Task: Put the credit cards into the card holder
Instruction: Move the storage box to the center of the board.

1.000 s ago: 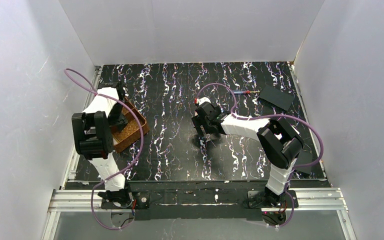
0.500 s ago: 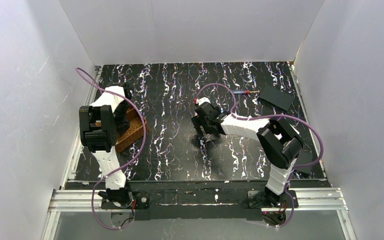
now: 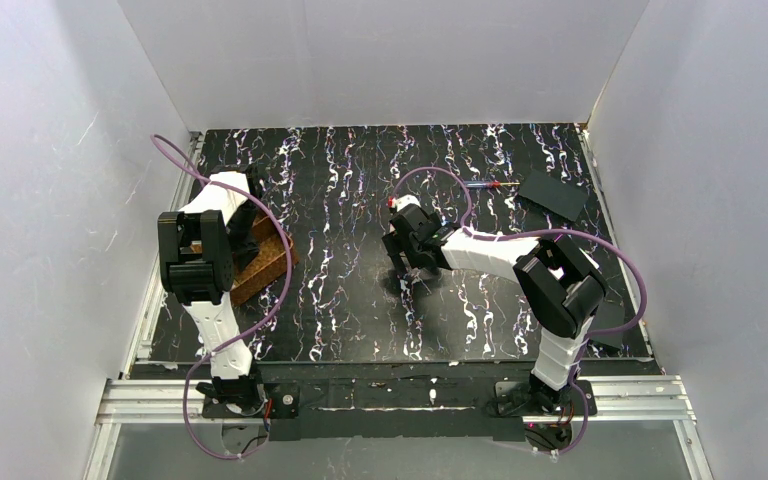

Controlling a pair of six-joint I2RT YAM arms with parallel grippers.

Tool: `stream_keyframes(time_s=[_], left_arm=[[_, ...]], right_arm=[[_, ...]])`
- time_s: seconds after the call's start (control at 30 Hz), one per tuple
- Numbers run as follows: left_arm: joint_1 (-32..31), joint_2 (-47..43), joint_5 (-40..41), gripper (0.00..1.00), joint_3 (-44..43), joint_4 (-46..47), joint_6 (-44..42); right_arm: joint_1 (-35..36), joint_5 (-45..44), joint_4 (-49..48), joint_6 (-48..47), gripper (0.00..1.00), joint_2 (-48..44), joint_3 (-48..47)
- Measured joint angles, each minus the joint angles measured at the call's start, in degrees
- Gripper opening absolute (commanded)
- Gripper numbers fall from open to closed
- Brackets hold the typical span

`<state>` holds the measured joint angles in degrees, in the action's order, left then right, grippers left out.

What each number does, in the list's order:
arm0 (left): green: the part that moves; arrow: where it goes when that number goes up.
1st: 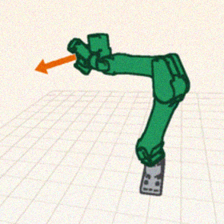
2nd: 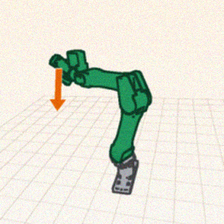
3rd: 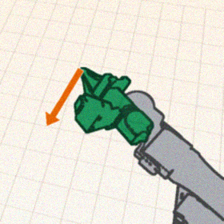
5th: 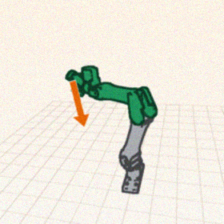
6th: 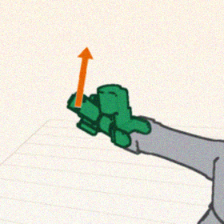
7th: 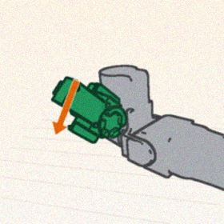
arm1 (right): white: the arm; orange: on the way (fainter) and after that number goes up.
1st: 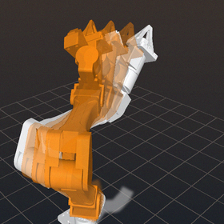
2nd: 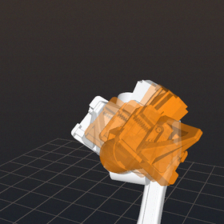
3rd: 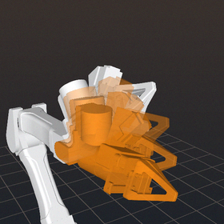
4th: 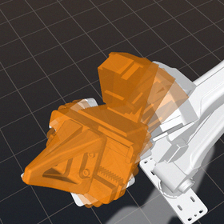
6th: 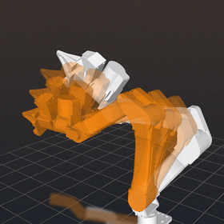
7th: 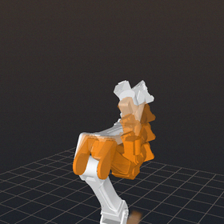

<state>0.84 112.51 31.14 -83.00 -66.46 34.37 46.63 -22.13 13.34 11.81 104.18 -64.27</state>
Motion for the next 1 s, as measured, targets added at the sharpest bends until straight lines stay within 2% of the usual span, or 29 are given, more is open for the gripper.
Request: stream_keyframes(time_s=[0.37, 1.0], left_arm=[[0.0, 0.0, 0.02, 0.36, 0.0, 0.5, -0.28], [0.02, 0.0, 0.85, 0.3, 0.13, 2.08, -0.94]], right_arm=[[0.07, 0.09, -0.02, 0.0, 0.98, 0.0, 0.0], [0.37, 0.46, -0.04, -0.02, 0.98, 0.0, 0.0]])
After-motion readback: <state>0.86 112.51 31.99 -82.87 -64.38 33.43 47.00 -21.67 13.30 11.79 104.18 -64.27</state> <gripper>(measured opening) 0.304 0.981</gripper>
